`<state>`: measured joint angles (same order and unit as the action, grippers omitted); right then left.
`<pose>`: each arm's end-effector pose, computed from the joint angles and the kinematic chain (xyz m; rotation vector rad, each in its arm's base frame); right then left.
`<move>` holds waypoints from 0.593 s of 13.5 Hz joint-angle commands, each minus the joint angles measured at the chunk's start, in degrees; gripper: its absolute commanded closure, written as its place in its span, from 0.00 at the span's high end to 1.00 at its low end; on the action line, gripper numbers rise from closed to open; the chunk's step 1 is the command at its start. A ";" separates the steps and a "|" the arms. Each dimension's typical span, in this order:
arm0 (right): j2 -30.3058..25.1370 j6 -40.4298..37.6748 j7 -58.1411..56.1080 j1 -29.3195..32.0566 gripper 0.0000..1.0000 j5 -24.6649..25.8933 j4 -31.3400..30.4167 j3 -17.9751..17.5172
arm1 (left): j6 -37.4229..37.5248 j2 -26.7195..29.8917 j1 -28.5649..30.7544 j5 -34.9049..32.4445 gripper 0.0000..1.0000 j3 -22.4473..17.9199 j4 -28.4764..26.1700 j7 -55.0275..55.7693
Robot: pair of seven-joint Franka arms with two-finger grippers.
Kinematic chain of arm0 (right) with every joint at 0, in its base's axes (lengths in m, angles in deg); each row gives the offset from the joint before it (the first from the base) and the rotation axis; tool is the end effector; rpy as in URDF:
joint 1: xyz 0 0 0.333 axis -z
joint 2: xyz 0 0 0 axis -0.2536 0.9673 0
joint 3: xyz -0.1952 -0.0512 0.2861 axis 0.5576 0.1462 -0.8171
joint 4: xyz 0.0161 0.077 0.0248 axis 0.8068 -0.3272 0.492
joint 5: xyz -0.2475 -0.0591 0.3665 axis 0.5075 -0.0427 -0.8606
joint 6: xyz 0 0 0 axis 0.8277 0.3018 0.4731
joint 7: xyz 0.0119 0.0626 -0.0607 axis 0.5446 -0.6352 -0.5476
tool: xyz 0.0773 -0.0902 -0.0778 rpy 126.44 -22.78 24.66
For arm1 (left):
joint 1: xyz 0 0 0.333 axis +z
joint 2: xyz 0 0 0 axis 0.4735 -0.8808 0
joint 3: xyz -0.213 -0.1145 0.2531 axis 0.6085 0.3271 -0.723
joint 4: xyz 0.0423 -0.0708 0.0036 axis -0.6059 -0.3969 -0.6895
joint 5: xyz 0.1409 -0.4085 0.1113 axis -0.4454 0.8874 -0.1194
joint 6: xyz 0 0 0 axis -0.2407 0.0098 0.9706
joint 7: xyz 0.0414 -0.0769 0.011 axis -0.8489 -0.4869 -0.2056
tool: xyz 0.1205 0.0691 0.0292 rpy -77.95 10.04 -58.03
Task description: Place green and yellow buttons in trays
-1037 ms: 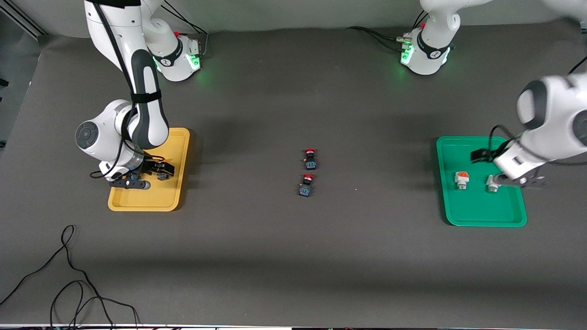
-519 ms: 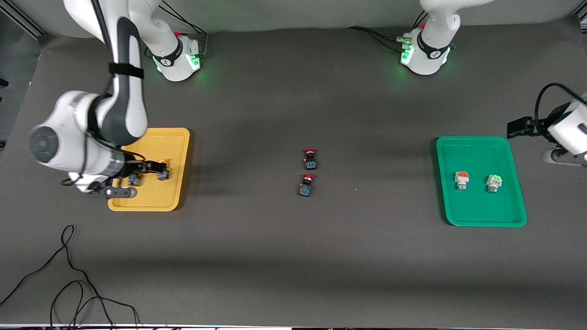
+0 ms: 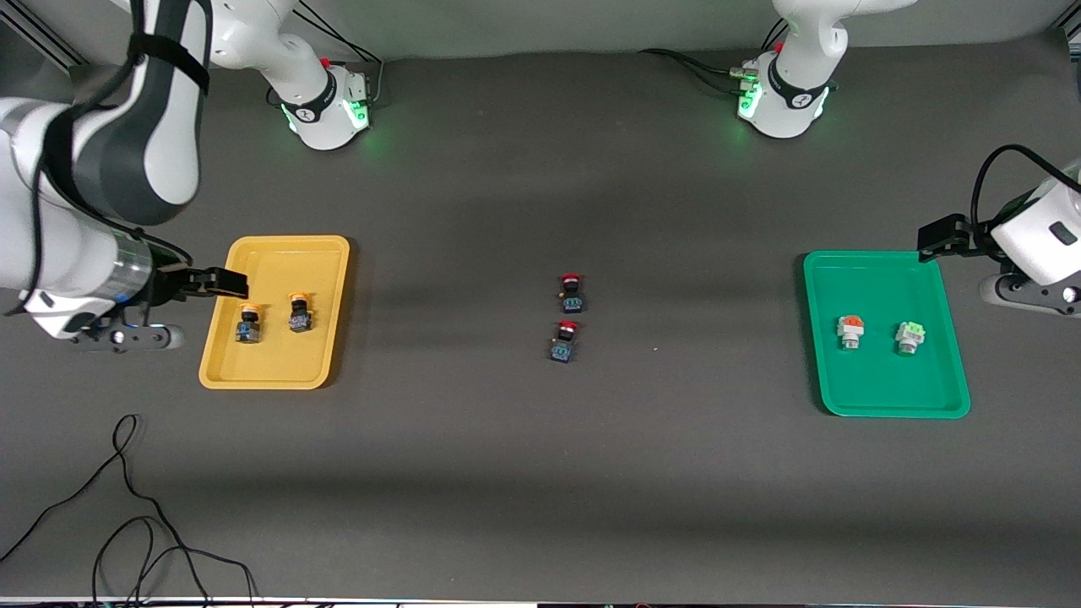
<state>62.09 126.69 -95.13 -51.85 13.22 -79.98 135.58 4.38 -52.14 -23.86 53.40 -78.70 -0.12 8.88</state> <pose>0.6449 0.0476 0.5009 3.1162 -0.0096 -0.2747 0.6404 -0.0187 0.5781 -3.0597 0.3190 0.2329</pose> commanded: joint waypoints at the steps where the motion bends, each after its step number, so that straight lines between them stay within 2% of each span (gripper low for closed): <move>1: -2.97 -1.17 1.45 0.63 1.00 2.64 1.12 -0.35 | 1.93 -0.78 -0.45 0.39 1.00 -0.33 1.53 0.32; 3: -5.51 -1.17 2.06 1.85 1.00 5.37 1.12 -1.92 | 2.81 0.18 -1.75 0.39 1.00 -1.03 0.83 0.58; 5: -9.55 -1.17 3.99 6.14 1.00 8.17 1.12 -7.09 | 1.33 3.42 -8.24 0.48 1.00 -6.19 -3.90 4.68; 6: -12.36 -1.08 5.74 9.21 1.00 11.06 0.94 -11.38 | 0.45 4.66 -9.05 0.48 1.00 -6.74 -6.01 6.10; 8: -18.24 -1.08 10.57 18.42 1.00 16.69 0.33 -24.10 | -3.06 8.16 -9.41 0.48 1.00 -6.92 -11.53 6.82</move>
<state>52.16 126.36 -90.32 -40.76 24.35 -79.09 122.92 5.12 -49.83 -31.54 53.46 -83.74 -3.67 13.85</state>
